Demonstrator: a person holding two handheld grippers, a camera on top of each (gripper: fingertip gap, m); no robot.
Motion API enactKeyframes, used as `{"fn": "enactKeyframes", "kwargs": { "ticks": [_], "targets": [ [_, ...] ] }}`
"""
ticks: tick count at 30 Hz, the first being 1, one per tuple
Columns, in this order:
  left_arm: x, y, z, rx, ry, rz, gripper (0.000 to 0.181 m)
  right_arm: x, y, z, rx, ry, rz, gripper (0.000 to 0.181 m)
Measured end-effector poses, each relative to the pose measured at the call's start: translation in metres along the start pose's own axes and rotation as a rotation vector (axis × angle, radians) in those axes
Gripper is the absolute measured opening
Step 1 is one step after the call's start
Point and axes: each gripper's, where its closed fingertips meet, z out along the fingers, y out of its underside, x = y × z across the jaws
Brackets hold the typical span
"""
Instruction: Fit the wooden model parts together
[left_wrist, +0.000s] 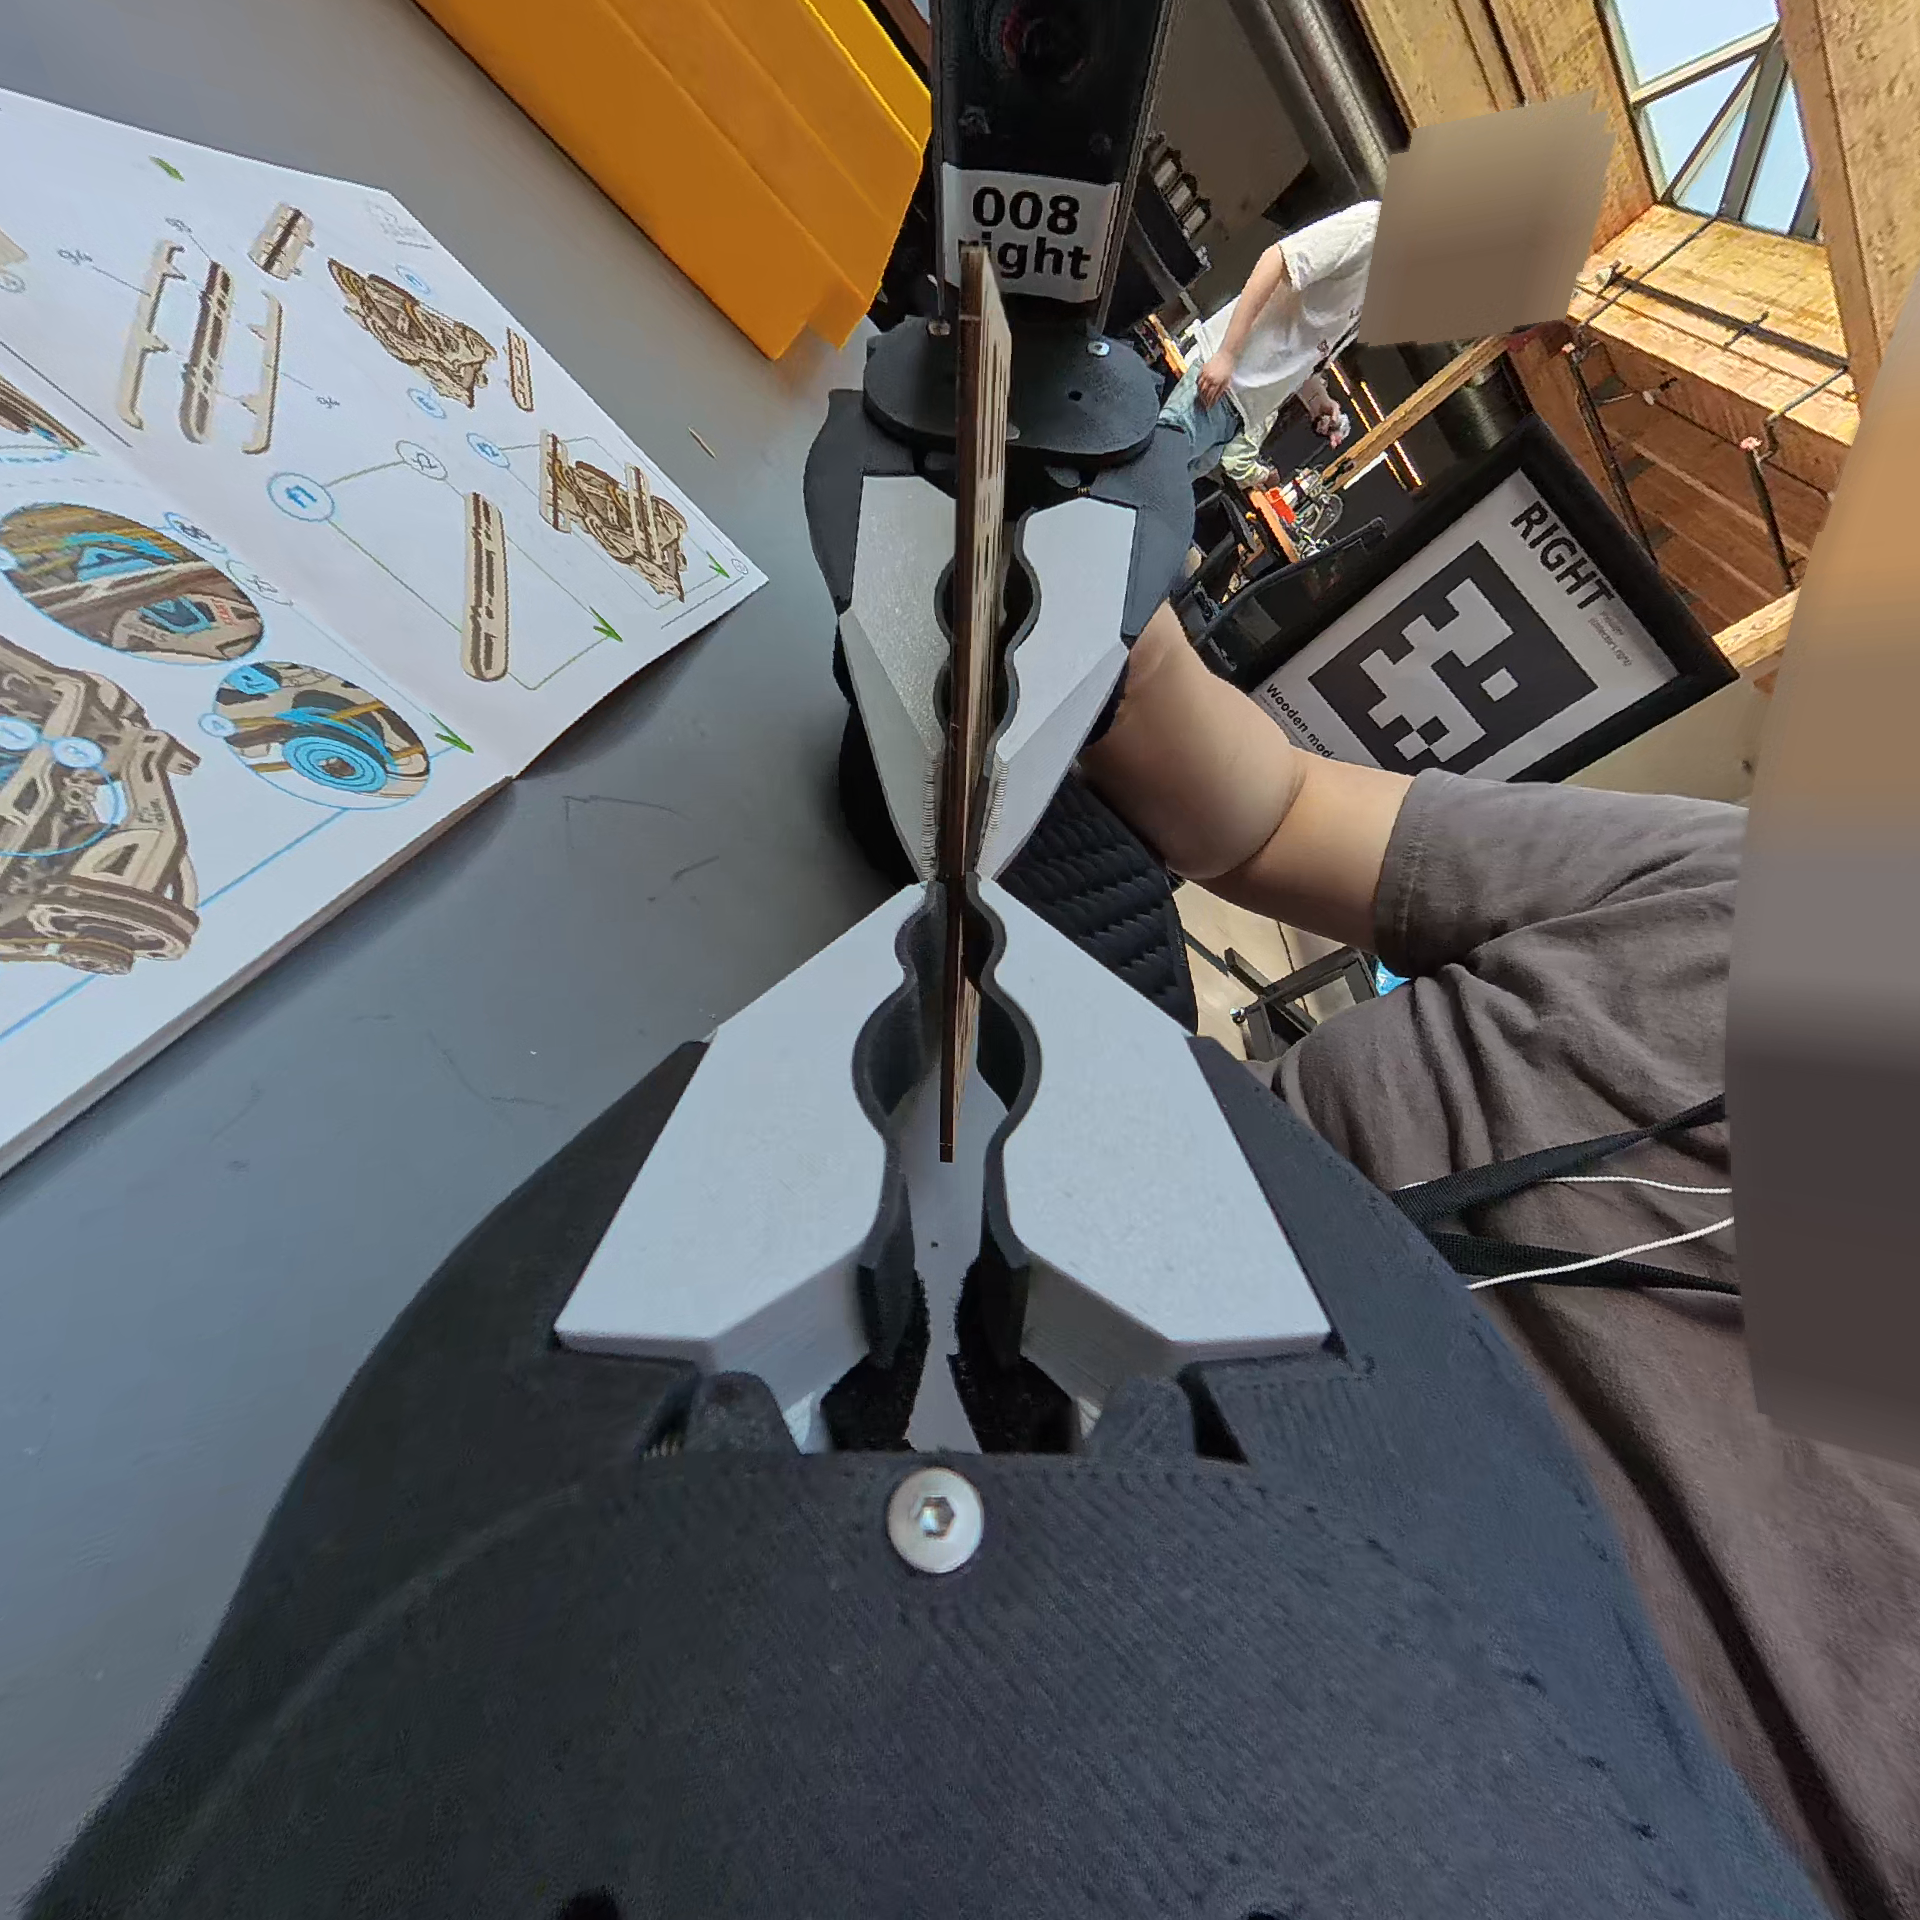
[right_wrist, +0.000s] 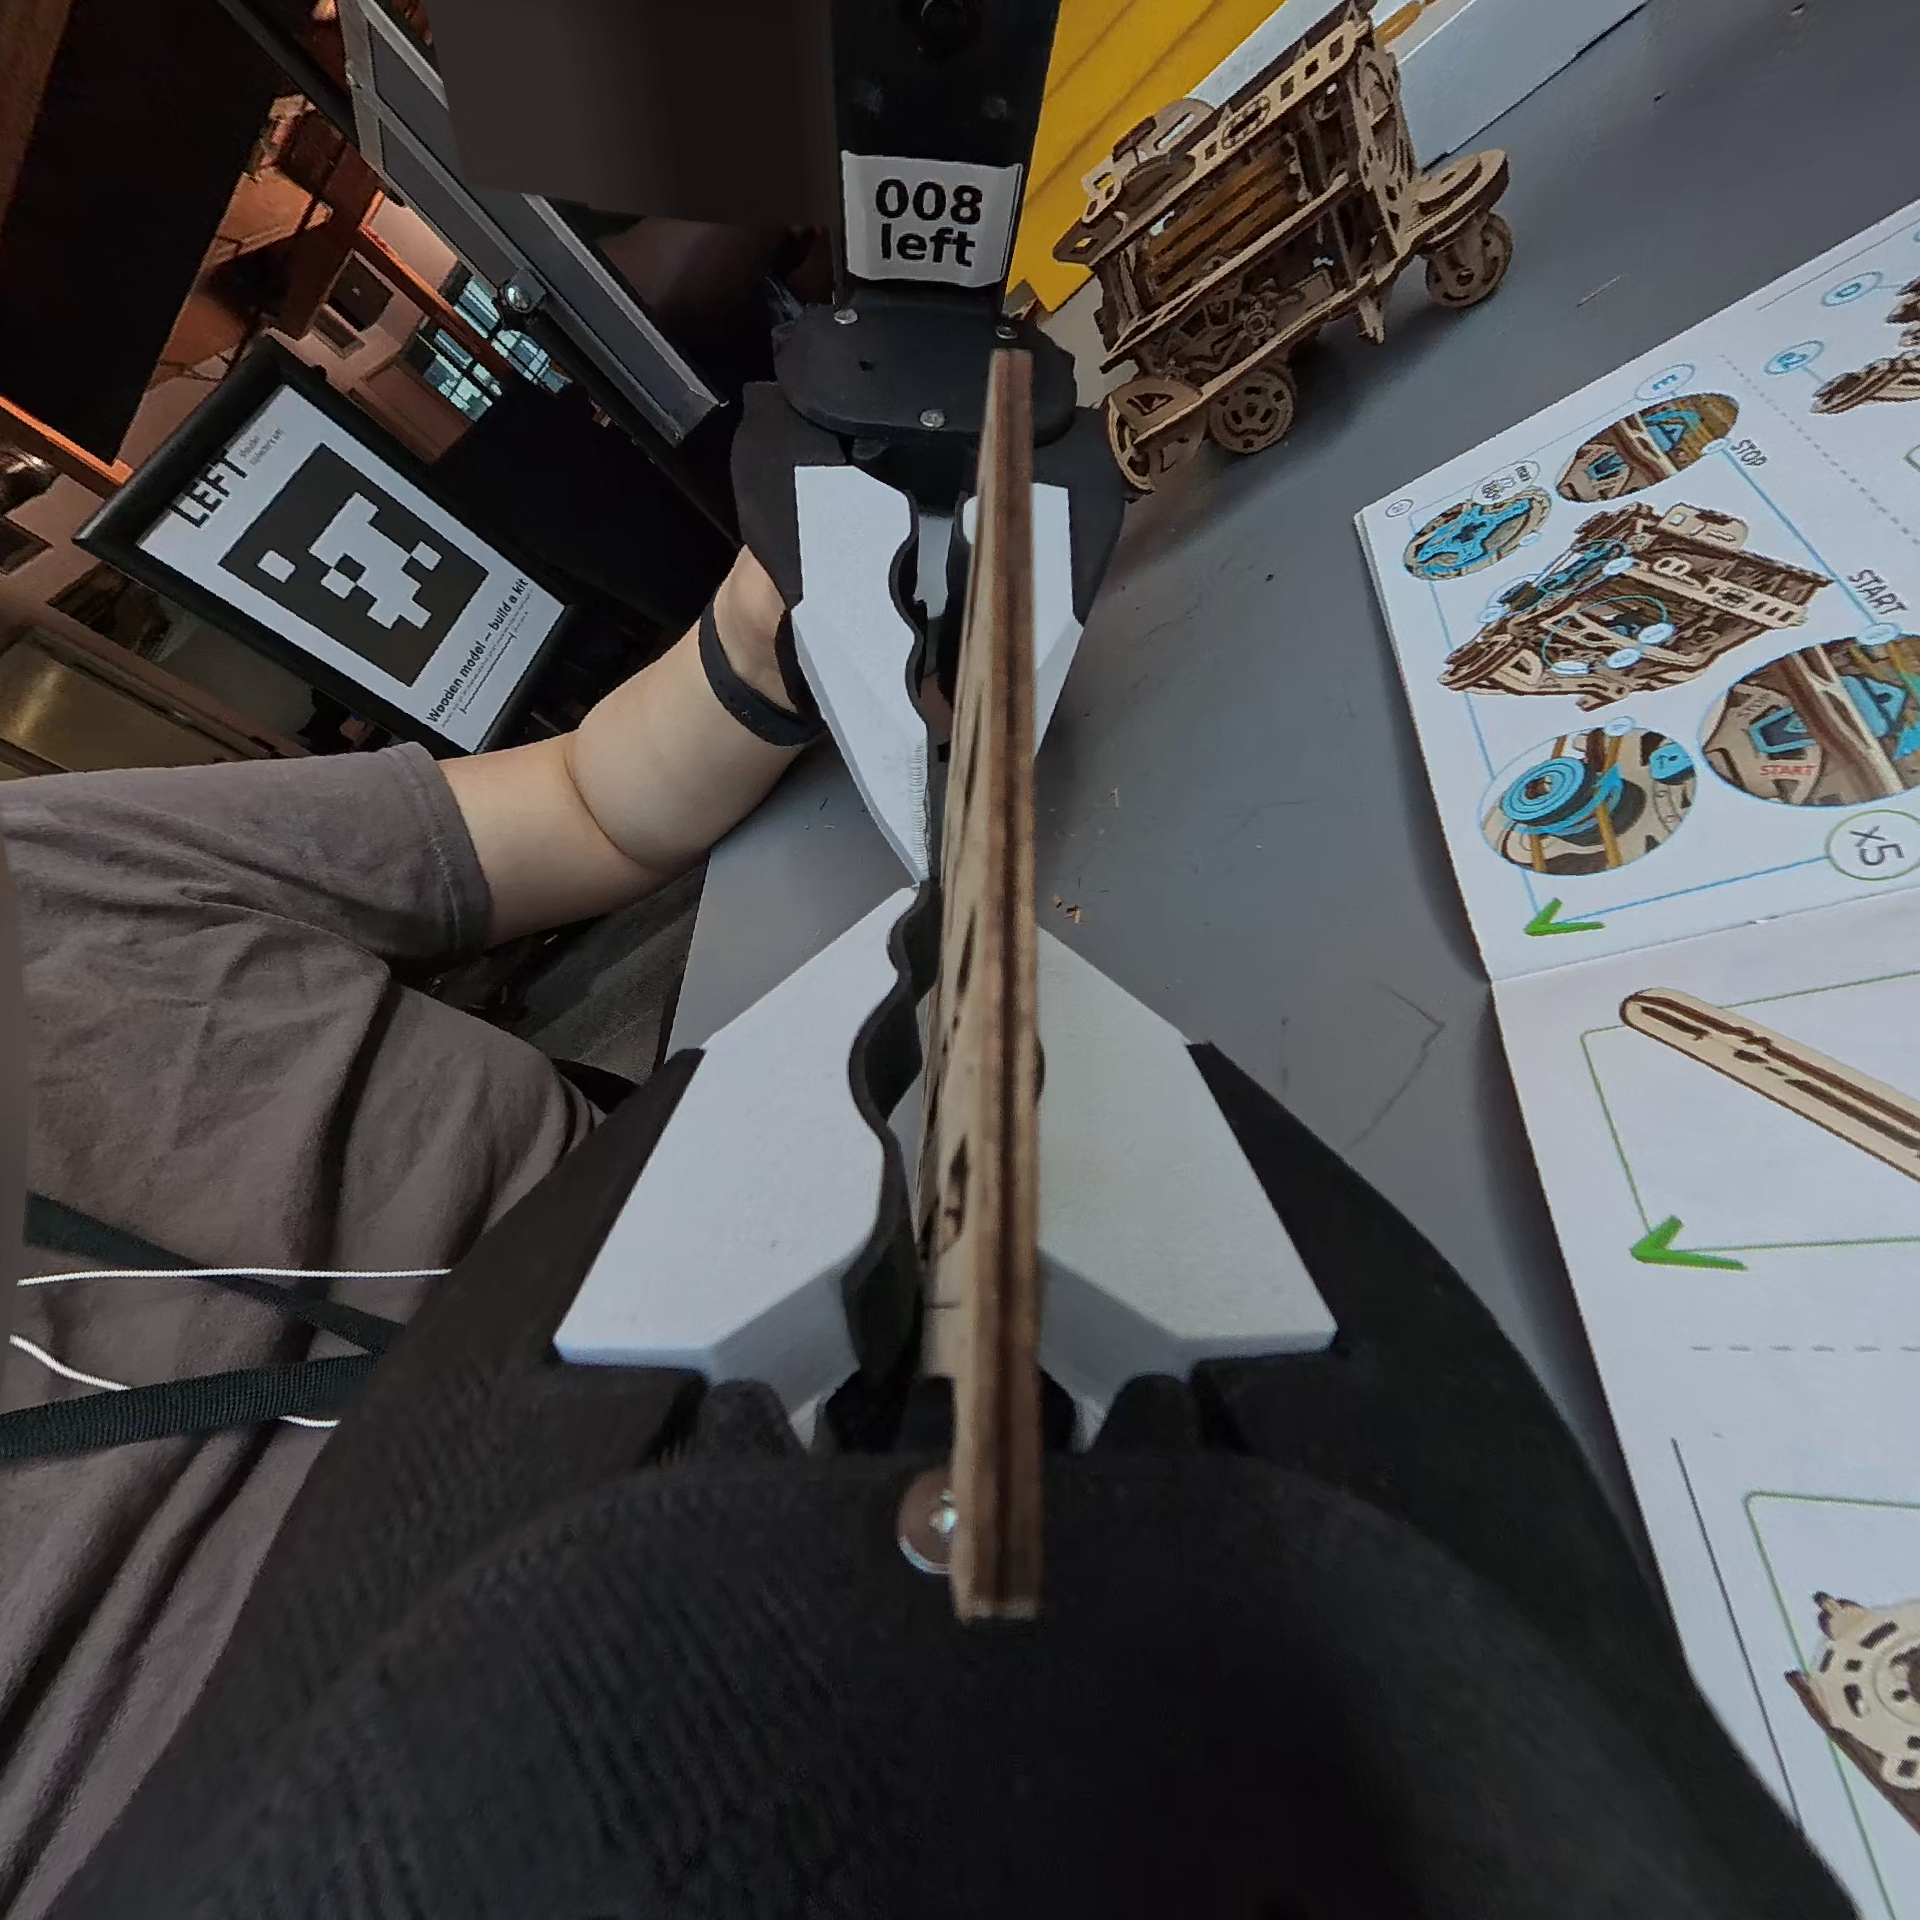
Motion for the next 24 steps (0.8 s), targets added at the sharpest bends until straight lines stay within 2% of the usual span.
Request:
{"fn": "enactKeyframes", "kwargs": {
  "ticks": [4,9,16,22,24],
  "targets": [
    [-0.006,0.000,0.001,0.015,-0.039,-0.011,0.000,0.006,0.000,-0.001,0.008,0.012,0.042,0.001],
    [-0.010,0.003,0.001,0.016,-0.012,-0.084,0.000,0.010,0.003,0.001,-0.010,0.026,0.067,0.002],
    [-0.010,0.003,0.001,0.023,0.005,-0.072,0.000,0.010,0.004,0.002,-0.009,0.047,0.043,0.002],
    [-0.014,0.012,-0.005,-0.040,-0.006,-0.045,0.001,0.009,-0.004,-0.004,0.049,0.005,0.086,0.000],
    [-0.008,0.015,-0.002,-0.062,0.033,-0.055,0.001,0.009,-0.004,-0.004,0.045,0.013,0.081,0.000]
  ]
}}
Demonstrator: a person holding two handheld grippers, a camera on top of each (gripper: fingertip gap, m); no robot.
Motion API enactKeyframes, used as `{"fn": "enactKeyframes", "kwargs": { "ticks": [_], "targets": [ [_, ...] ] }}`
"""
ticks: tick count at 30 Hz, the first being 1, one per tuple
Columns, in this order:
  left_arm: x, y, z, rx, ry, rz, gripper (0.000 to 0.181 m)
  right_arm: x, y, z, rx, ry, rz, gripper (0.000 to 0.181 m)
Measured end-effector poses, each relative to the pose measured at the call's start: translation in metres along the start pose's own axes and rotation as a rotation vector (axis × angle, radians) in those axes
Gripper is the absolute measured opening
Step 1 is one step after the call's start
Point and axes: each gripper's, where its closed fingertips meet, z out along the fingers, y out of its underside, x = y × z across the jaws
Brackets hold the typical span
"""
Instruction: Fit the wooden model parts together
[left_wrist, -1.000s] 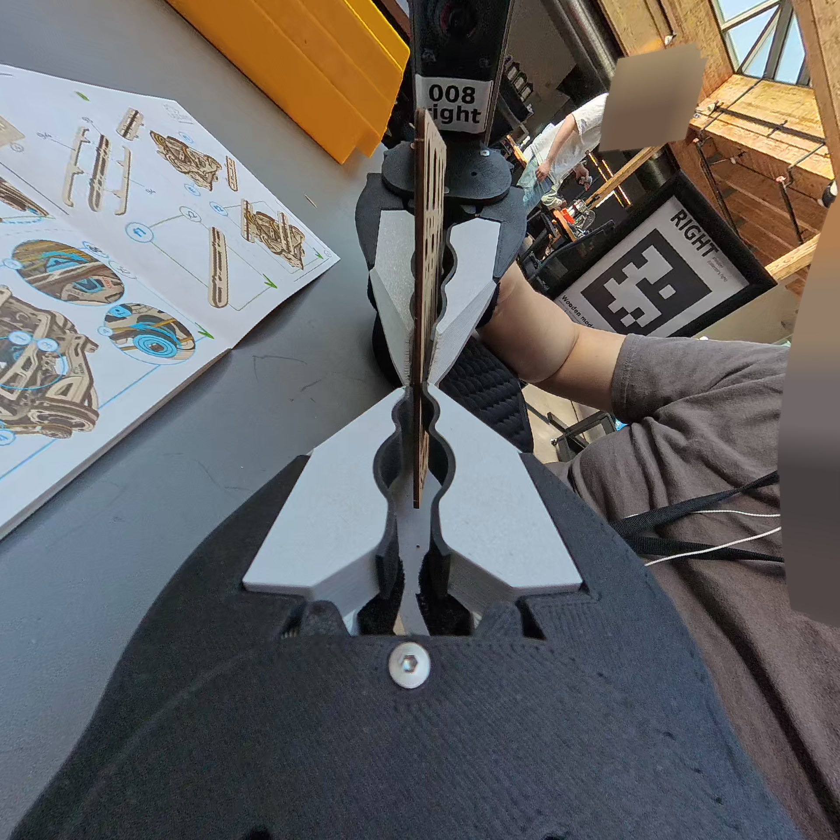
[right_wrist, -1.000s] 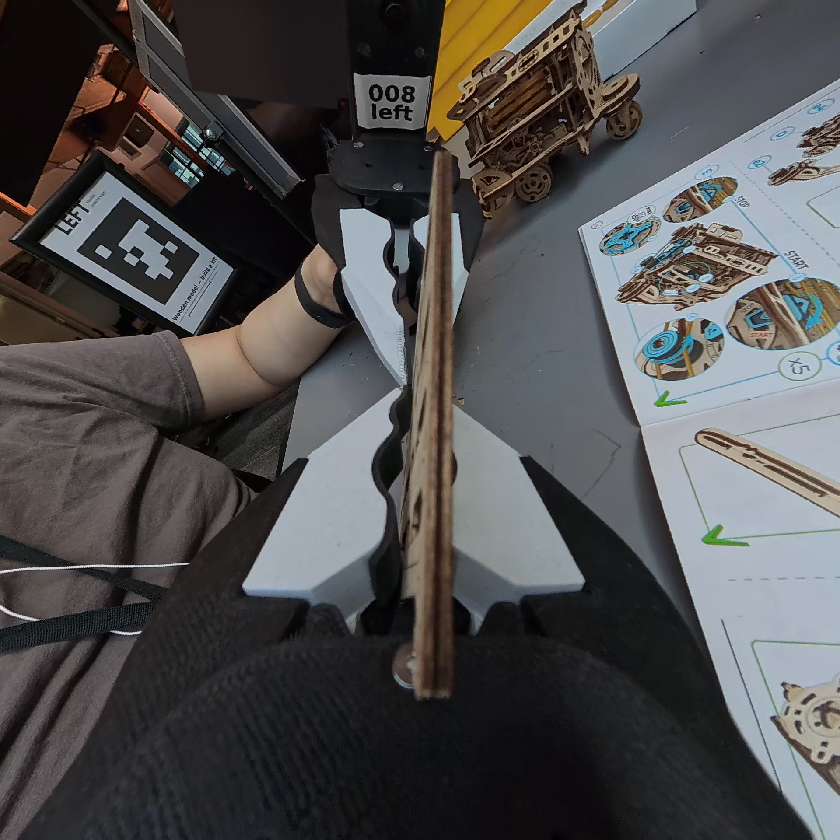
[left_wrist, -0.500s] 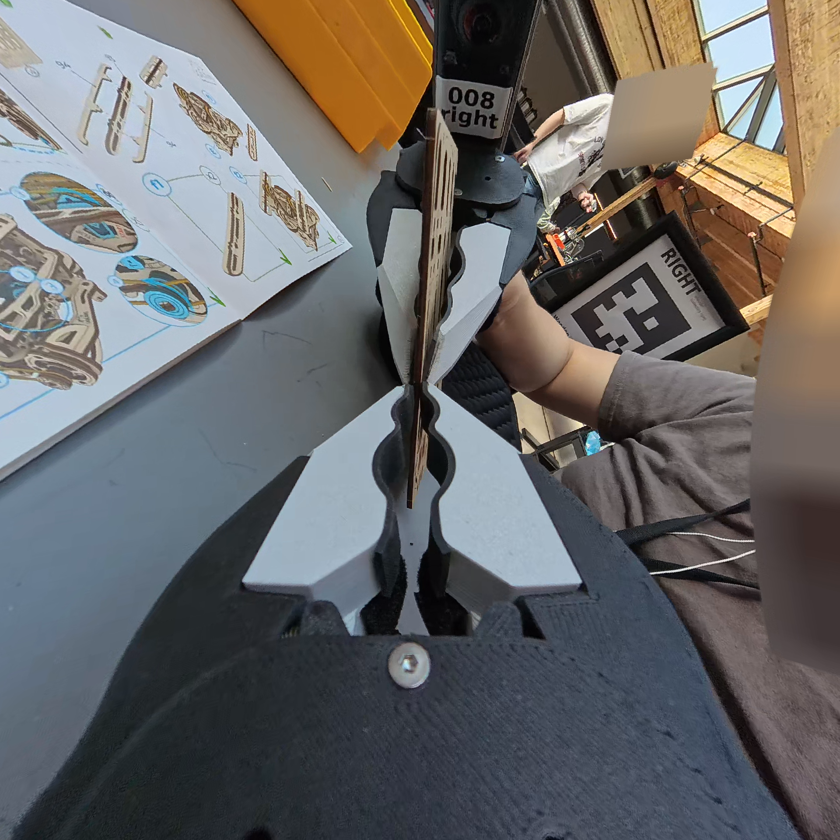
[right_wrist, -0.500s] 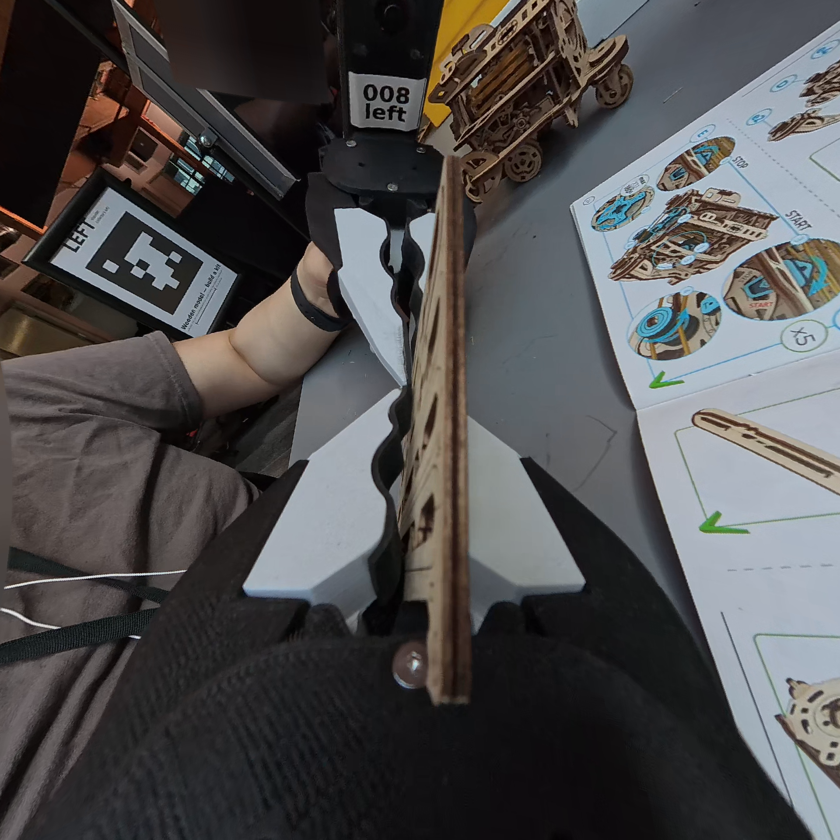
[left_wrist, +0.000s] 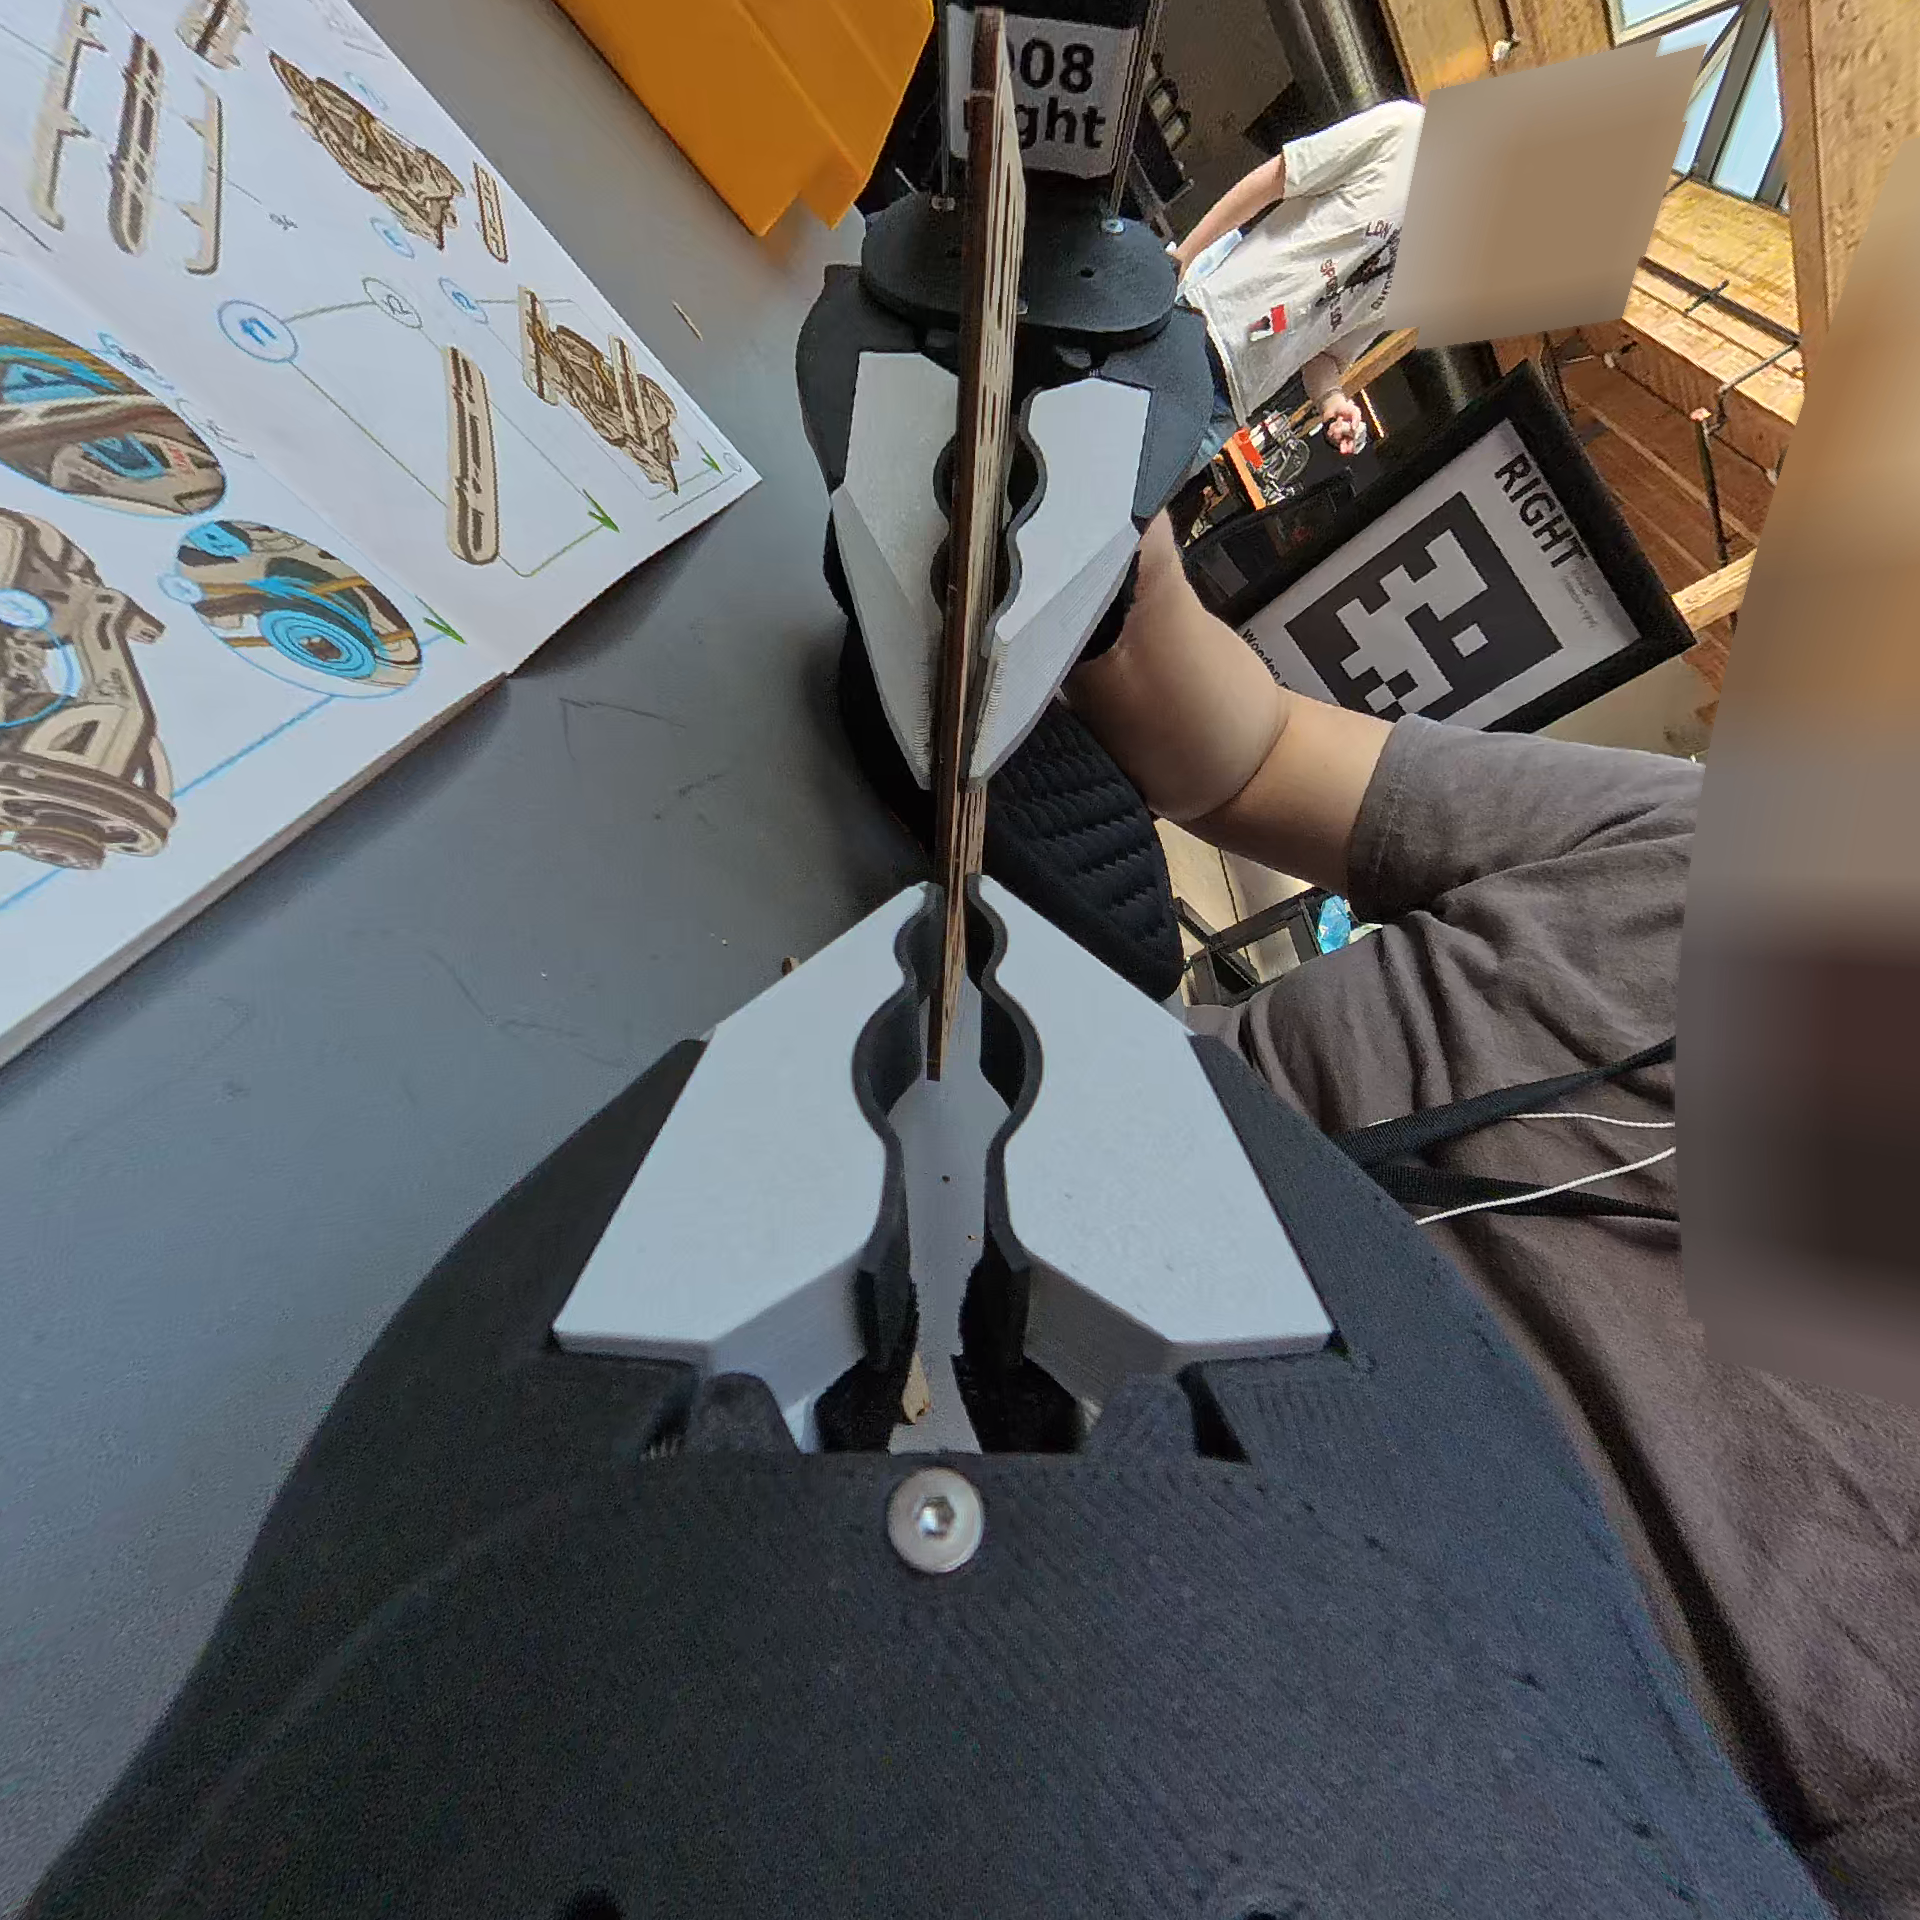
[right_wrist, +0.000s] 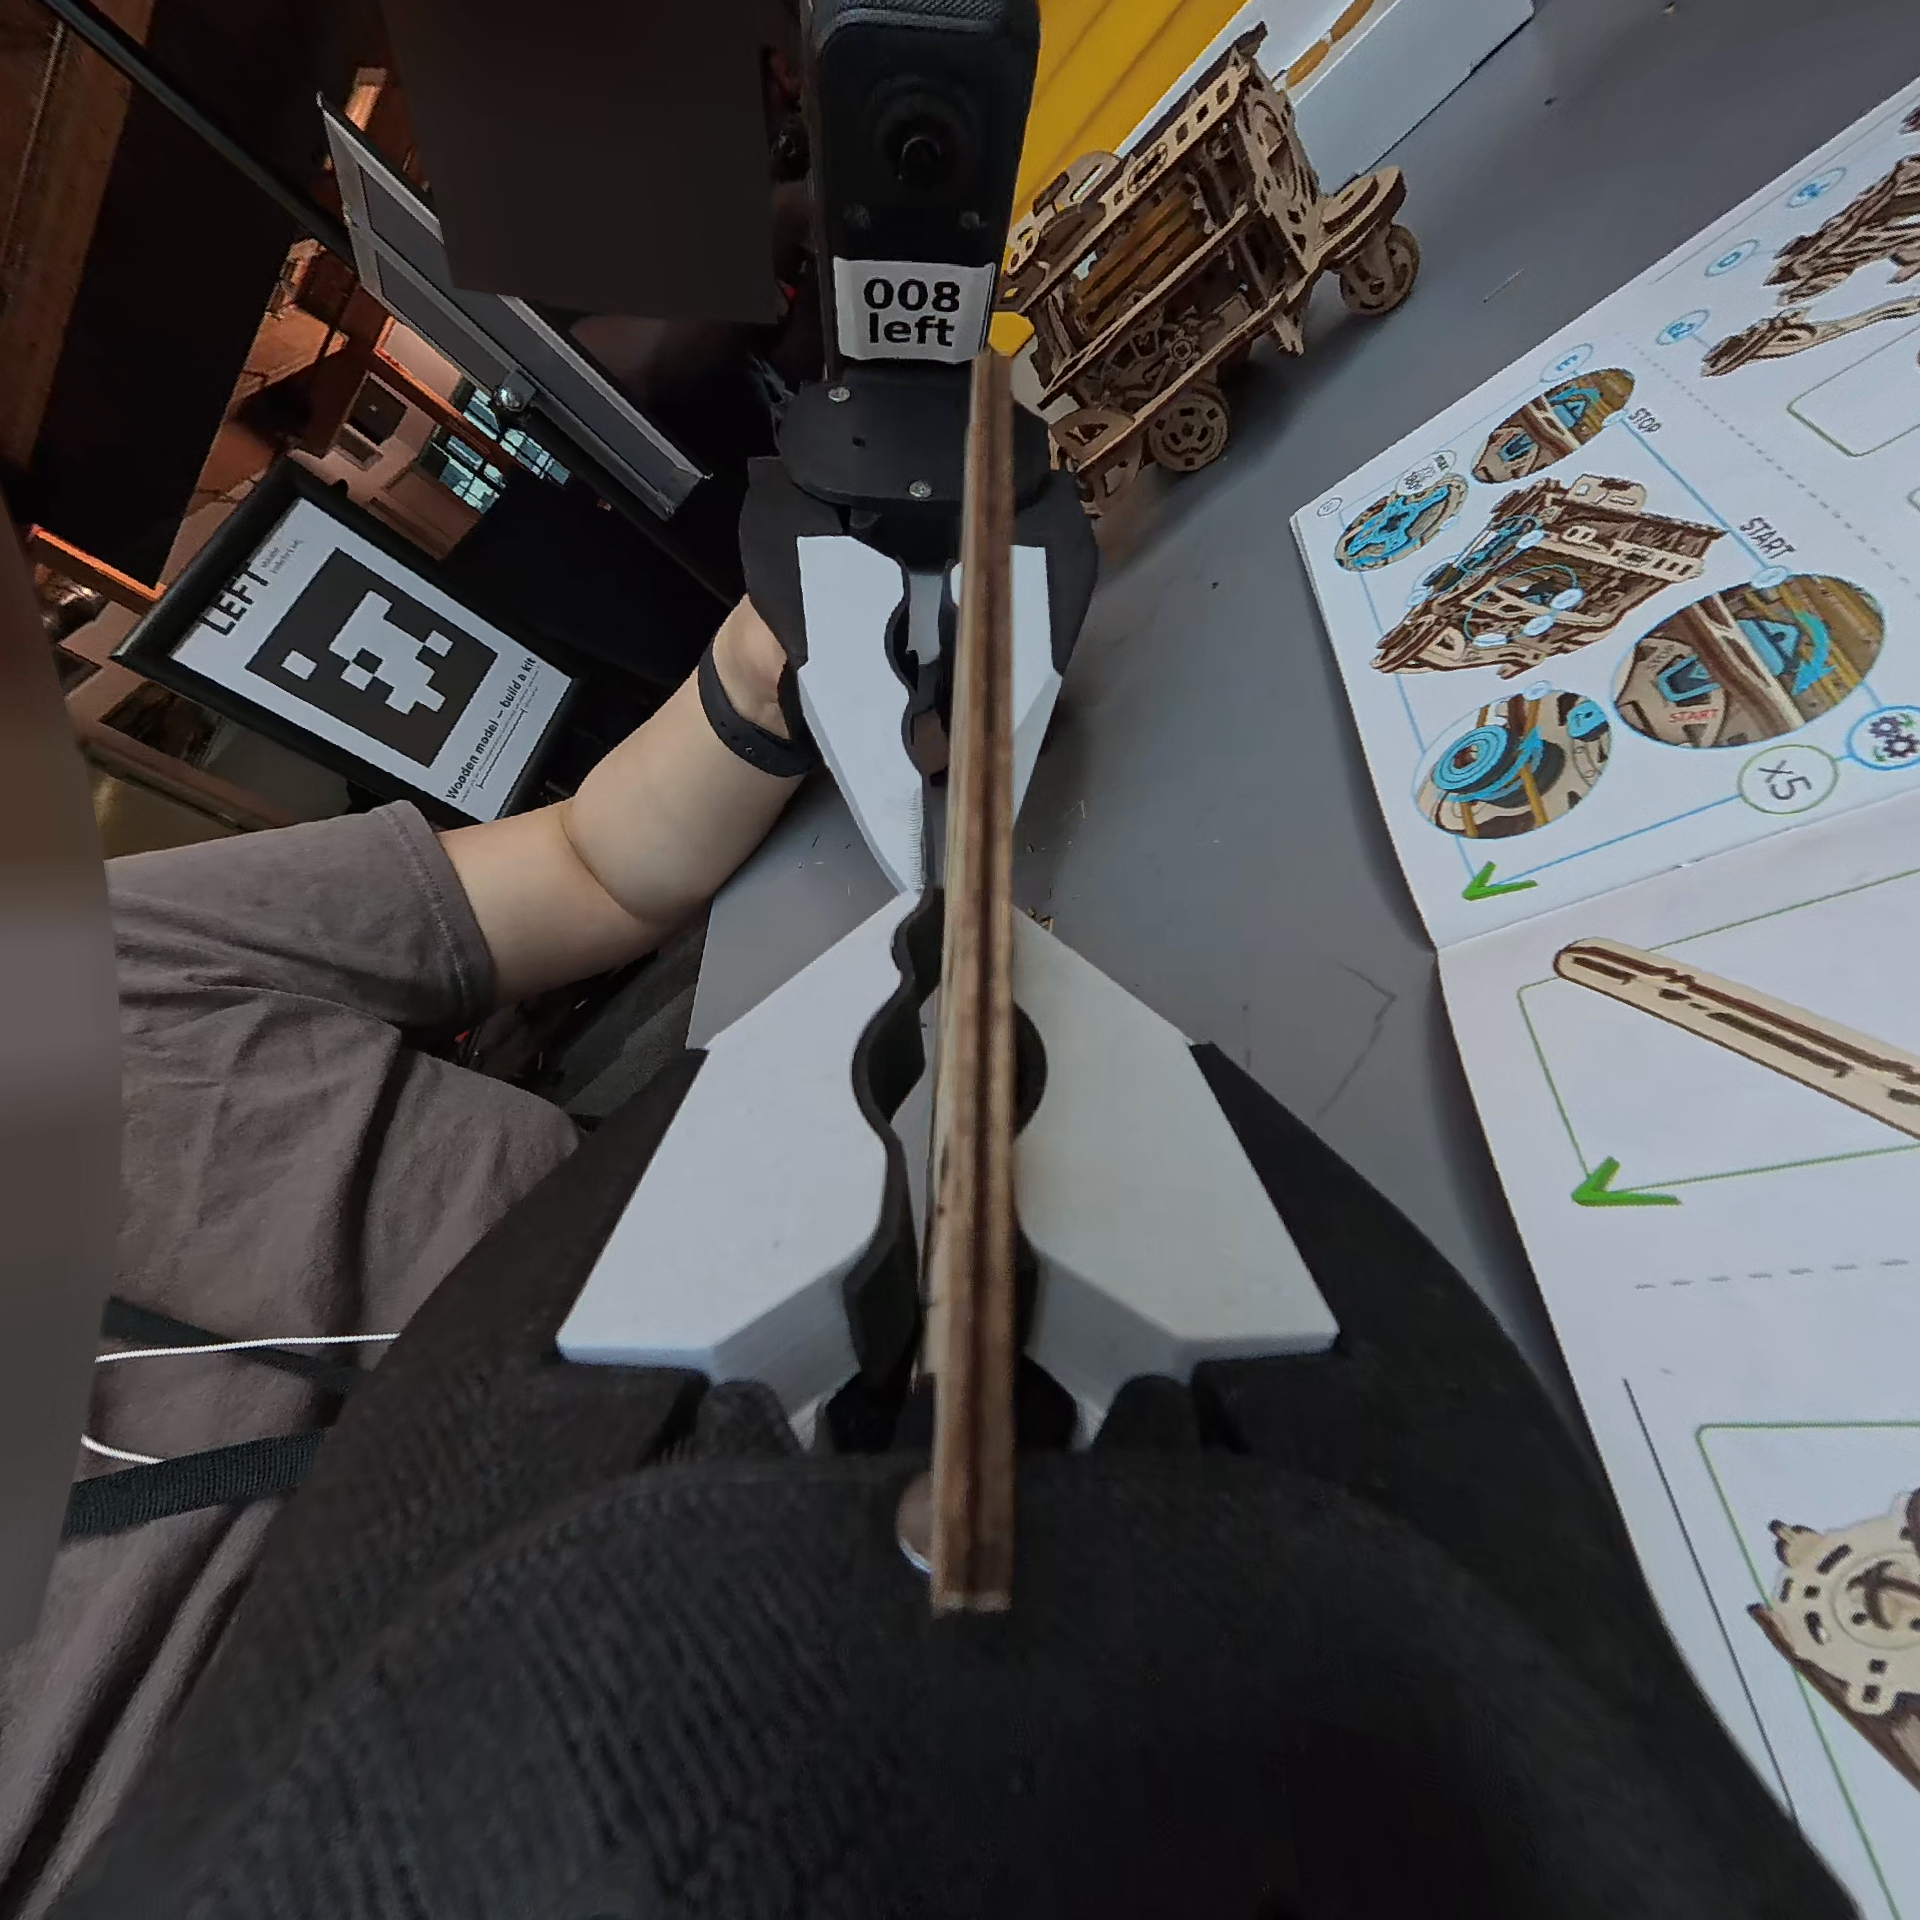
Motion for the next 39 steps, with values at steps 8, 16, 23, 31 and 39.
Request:
{"fn": "enactKeyframes", "kwargs": {
  "ticks": [8,16,23,31,39],
  "targets": [
    [0.001,-0.002,0.000,0.004,-0.013,0.022,0.000,0.000,0.000,0.001,0.000,0.028,-0.029,0.005],
    [-0.003,-0.004,0.000,0.021,-0.018,-0.001,0.007,0.001,0.009,0.006,-0.071,0.061,-0.075,0.003],
    [-0.001,0.007,0.008,-0.054,-0.025,0.043,0.001,-0.001,0.004,0.003,-0.035,0.032,-0.051,0.001],
    [0.000,0.004,0.005,-0.034,-0.019,0.042,0.000,-0.001,0.005,0.004,-0.046,0.028,-0.050,0.002],
    [-0.002,0.002,0.003,-0.032,-0.036,0.050,0.000,0.001,0.011,0.007,-0.084,0.071,-0.085,0.003]
  ]
}}
